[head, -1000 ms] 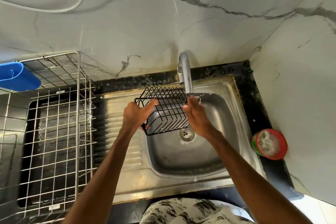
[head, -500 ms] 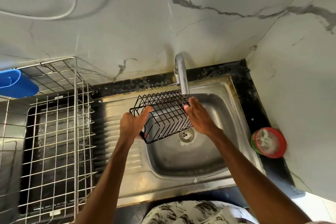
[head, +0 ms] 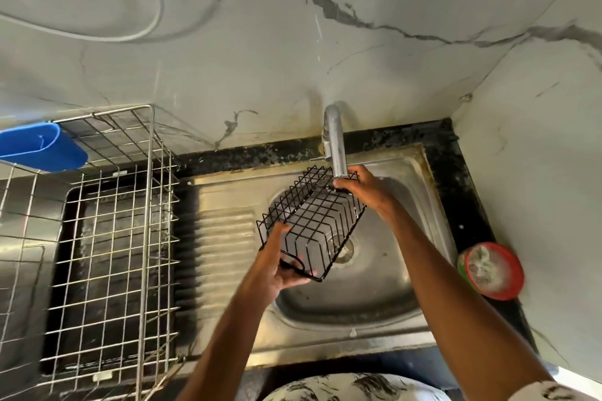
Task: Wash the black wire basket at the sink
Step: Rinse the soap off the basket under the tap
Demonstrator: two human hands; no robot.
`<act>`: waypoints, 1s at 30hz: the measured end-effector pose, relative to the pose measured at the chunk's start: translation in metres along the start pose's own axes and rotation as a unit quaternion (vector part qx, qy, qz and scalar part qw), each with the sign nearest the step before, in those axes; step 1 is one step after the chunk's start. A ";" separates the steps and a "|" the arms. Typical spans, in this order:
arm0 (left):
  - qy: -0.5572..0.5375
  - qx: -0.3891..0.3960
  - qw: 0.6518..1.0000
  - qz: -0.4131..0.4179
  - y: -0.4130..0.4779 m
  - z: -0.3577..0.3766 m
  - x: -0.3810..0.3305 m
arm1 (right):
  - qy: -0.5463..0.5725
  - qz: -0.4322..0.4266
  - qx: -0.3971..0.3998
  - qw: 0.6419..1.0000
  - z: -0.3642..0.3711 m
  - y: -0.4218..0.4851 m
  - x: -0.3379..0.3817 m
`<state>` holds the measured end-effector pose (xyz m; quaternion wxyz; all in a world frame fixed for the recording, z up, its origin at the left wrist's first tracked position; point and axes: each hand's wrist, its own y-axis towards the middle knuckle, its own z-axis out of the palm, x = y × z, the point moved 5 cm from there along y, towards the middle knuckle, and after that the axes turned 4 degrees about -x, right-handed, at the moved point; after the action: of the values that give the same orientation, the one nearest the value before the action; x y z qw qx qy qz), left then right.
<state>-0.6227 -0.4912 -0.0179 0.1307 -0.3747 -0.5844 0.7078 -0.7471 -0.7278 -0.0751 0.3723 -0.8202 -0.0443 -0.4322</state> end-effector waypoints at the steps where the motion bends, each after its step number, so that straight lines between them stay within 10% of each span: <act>1: -0.004 -0.015 1.000 -0.014 0.001 0.000 0.003 | -0.030 0.000 0.013 0.999 0.003 0.000 0.002; 21: 0.172 -0.018 0.984 0.052 0.027 -0.033 -0.021 | -0.225 0.004 0.014 0.974 -0.001 0.002 0.023; 30: 0.510 -0.019 0.848 0.144 0.035 -0.033 -0.082 | -0.212 -0.020 0.048 0.976 -0.013 0.000 0.036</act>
<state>-0.5358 -0.5281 -0.0205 0.2997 -0.7655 -0.3879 0.4168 -0.7334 -0.7456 -0.0441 0.3851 -0.8731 -0.1593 -0.2529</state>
